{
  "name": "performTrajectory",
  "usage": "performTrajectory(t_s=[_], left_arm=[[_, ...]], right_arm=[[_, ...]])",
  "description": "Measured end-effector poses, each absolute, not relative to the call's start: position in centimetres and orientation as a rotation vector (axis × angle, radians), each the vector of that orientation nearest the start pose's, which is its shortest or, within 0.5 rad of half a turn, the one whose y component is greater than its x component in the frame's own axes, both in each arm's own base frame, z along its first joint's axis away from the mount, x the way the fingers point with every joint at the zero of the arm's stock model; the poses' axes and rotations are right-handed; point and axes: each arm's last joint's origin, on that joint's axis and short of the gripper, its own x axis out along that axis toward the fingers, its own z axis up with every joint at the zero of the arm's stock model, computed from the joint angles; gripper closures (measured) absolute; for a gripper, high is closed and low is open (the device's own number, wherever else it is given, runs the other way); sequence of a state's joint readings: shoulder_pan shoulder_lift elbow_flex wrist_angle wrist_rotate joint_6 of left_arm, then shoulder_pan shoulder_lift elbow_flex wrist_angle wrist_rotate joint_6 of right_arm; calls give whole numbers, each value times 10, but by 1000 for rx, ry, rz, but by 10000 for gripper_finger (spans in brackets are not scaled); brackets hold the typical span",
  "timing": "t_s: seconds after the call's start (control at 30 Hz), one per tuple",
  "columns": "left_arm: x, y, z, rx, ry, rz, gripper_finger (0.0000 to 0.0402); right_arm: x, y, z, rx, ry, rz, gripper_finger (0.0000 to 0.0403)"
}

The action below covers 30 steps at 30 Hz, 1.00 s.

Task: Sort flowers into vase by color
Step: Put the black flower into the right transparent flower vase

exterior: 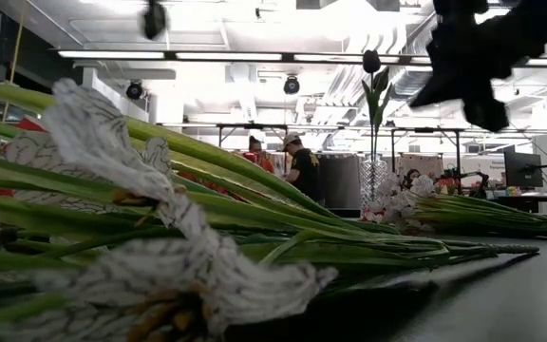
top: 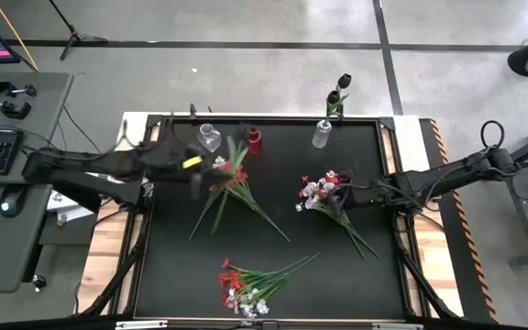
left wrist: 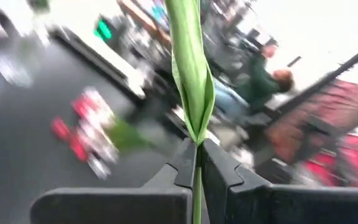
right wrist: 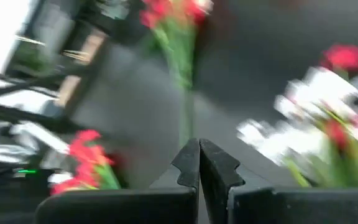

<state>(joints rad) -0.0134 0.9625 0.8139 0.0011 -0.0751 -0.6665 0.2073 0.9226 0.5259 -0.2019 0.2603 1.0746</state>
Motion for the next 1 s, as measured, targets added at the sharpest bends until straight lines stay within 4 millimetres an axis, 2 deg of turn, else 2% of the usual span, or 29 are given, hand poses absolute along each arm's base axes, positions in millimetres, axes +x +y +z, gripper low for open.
performTrajectory(t_s=[0.2, 0.3, 0.4, 0.57, 0.8, 1.0], left_arm=[[285, 29, 316, -402, -225, 196, 401], [306, 47, 304, -250, -416, 330, 401], [320, 68, 286, -227, -550, 469, 401], [352, 102, 263, -306, -593, 485, 401], [393, 140, 271, -214, -616, 536, 401], [425, 176, 266, -166, -557, 562, 401]], right_arm=[[197, 33, 242, 816, 277, -228, 403], [199, 34, 250, 783, 200, -182, 403], [201, 34, 256, 746, 147, -153, 403], [201, 32, 260, 694, 97, -182, 403], [202, 31, 265, 697, 23, -228, 403], [202, 29, 273, 713, -78, -266, 403]])
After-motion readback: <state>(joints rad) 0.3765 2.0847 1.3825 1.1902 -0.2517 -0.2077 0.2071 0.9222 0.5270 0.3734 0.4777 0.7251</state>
